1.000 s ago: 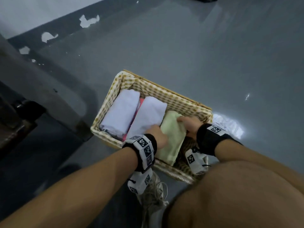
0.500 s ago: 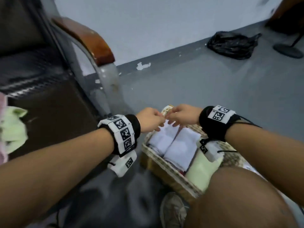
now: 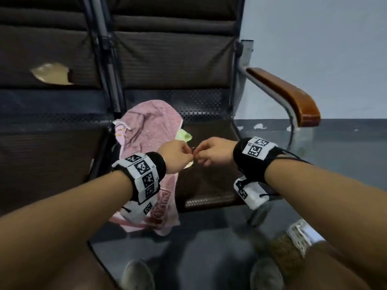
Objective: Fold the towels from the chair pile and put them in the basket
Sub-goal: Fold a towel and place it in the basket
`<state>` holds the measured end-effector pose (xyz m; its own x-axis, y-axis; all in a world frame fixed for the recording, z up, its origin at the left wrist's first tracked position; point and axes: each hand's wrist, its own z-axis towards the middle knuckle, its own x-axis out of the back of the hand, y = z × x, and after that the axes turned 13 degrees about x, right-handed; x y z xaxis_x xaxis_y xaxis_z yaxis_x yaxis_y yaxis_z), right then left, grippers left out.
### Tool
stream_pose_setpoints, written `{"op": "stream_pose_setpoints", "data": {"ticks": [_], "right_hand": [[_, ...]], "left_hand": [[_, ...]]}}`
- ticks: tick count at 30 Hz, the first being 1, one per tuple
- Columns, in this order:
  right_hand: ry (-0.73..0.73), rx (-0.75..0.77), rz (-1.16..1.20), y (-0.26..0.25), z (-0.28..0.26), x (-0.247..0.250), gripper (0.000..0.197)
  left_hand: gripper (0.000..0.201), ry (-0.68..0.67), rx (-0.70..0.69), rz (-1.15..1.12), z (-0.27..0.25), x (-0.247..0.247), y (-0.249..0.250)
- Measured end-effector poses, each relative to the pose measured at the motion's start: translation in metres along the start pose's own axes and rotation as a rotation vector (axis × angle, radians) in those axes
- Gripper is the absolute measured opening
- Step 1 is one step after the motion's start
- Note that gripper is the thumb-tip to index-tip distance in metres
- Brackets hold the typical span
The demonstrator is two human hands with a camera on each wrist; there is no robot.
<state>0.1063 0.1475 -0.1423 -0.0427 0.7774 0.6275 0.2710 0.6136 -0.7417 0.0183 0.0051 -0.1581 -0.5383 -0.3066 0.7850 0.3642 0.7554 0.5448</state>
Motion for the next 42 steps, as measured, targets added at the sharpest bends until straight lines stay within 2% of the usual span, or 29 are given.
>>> {"op": "stream_pose_setpoints", "data": {"ticks": [2, 4, 6, 8, 12, 15, 17, 20, 21, 24, 26, 29, 30, 32, 33, 35, 38, 39, 41, 42], "right_hand": [[-0.043, 0.029, -0.023, -0.005, 0.021, -0.022, 0.024], [-0.061, 0.040, -0.034, -0.002, 0.038, -0.038, 0.027], [-0.066, 0.037, -0.028, 0.005, 0.050, -0.052, 0.028], [-0.078, 0.039, -0.031, 0.014, 0.059, -0.062, 0.029], [-0.142, 0.061, -0.092, 0.025, 0.068, -0.068, 0.030], [-0.132, 0.090, -0.110, 0.028, 0.071, -0.064, 0.034], [-0.088, 0.137, -0.134, 0.031, 0.071, -0.060, 0.049], [-0.017, 0.243, -0.217, 0.034, 0.071, -0.046, 0.071], [0.006, 0.288, -0.220, 0.035, 0.072, -0.040, 0.068], [0.090, 0.361, -0.289, 0.039, 0.075, -0.025, 0.030], [0.169, 0.350, -0.280, 0.037, 0.075, -0.016, 0.023], [0.291, 0.361, -0.111, 0.023, 0.064, -0.008, 0.022], [0.329, 0.403, -0.091, 0.018, 0.058, -0.006, 0.020], [0.345, 0.525, -0.114, 0.008, 0.046, -0.006, 0.016], [0.332, 0.570, -0.145, 0.004, 0.039, -0.005, 0.012], [0.326, 0.601, -0.231, 0.003, 0.029, -0.001, 0.011], [0.413, 0.526, -0.127, 0.015, 0.017, 0.013, 0.034], [0.415, 0.479, -0.032, 0.020, 0.013, 0.018, 0.041], [0.312, 0.376, 0.108, 0.031, 0.007, 0.023, 0.043], [0.229, 0.329, 0.039, 0.037, 0.006, 0.023, 0.038]], "left_hand": [[0.028, 0.043, 0.098, 0.050, 0.006, 0.003, -0.029], [0.049, 0.061, 0.218, 0.120, 0.010, 0.001, -0.055], [0.064, 0.004, 0.318, 0.193, 0.012, -0.006, -0.075], [0.053, -0.061, 0.336, 0.243, 0.013, -0.017, -0.086], [0.023, 0.080, 0.284, 0.408, 0.018, -0.022, -0.084], [0.019, 0.124, 0.273, 0.325, 0.023, -0.018, -0.078], [0.018, 0.179, 0.206, 0.129, 0.023, -0.014, -0.070], [0.018, 0.212, 0.099, -0.280, 0.023, -0.011, -0.049], [0.022, 0.200, 0.082, -0.429, 0.022, -0.008, -0.041], [0.029, 0.163, 0.025, -0.724, 0.014, 0.003, -0.022], [0.026, 0.197, -0.002, -0.739, 0.009, 0.014, -0.017], [0.020, 0.306, 0.000, -0.619, 0.010, 0.021, -0.021], [0.028, 0.279, -0.020, -0.589, 0.010, 0.020, -0.022], [0.058, 0.138, -0.119, -0.574, 0.008, 0.013, -0.019], [0.060, 0.085, -0.173, -0.548, 0.007, 0.009, -0.016], [0.040, 0.113, -0.215, -0.441, 0.007, 0.006, -0.008], [0.012, 0.233, -0.216, -0.373, 0.009, 0.013, 0.000], [0.008, 0.244, -0.239, -0.412, 0.008, 0.015, 0.003], [0.017, 0.273, -0.284, -0.521, 0.005, 0.017, 0.013], [0.020, 0.273, -0.296, -0.593, 0.003, 0.018, 0.020]]}}
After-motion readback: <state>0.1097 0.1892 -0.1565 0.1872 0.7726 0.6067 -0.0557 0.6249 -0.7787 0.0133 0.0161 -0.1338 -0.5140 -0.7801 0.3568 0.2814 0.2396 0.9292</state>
